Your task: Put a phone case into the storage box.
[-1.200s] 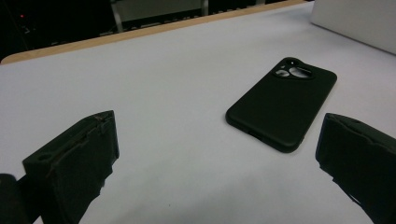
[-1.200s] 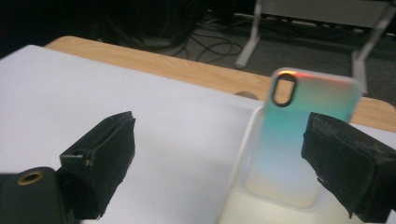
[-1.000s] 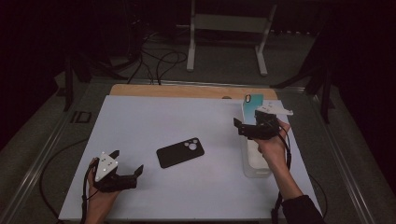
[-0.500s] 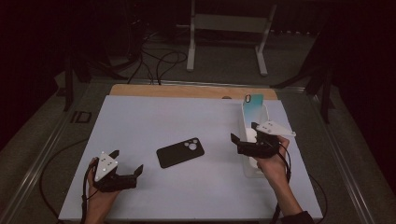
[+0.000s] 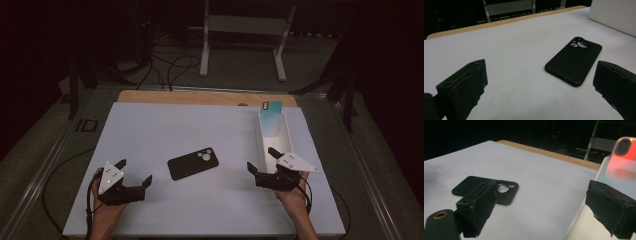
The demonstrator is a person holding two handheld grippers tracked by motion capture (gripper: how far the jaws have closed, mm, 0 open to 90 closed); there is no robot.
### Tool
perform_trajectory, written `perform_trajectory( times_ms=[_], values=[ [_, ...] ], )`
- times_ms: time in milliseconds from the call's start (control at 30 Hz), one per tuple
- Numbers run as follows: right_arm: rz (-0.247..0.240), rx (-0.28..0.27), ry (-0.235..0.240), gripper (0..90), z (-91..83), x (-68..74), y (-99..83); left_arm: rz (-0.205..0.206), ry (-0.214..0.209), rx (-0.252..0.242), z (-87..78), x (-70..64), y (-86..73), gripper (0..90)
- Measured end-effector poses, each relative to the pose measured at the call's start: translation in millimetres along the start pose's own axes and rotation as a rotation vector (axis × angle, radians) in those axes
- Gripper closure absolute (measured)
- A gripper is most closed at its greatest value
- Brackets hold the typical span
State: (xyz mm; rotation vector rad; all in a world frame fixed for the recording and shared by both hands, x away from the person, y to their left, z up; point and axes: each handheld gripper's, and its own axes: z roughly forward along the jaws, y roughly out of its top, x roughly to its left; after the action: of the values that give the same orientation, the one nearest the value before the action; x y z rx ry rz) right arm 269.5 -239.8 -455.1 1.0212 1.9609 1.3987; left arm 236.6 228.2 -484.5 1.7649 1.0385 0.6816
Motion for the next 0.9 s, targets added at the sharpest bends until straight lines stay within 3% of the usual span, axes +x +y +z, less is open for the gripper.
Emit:
perform_trajectory(
  times_ms=[533, 900],
  values=[
    [0.032, -0.04, -0.003, 10.0, -10.5, -2.6, -13.6, 0.036, -0.02, 0.004, -0.3, -4.2, 6.0, 0.0],
    [0.045, -0.036, 0.004, 10.0, -8.6, -4.1, -16.3, 0.066, -0.073, 0.019, 8.5, -8.7, 20.6, 0.0]
  ],
)
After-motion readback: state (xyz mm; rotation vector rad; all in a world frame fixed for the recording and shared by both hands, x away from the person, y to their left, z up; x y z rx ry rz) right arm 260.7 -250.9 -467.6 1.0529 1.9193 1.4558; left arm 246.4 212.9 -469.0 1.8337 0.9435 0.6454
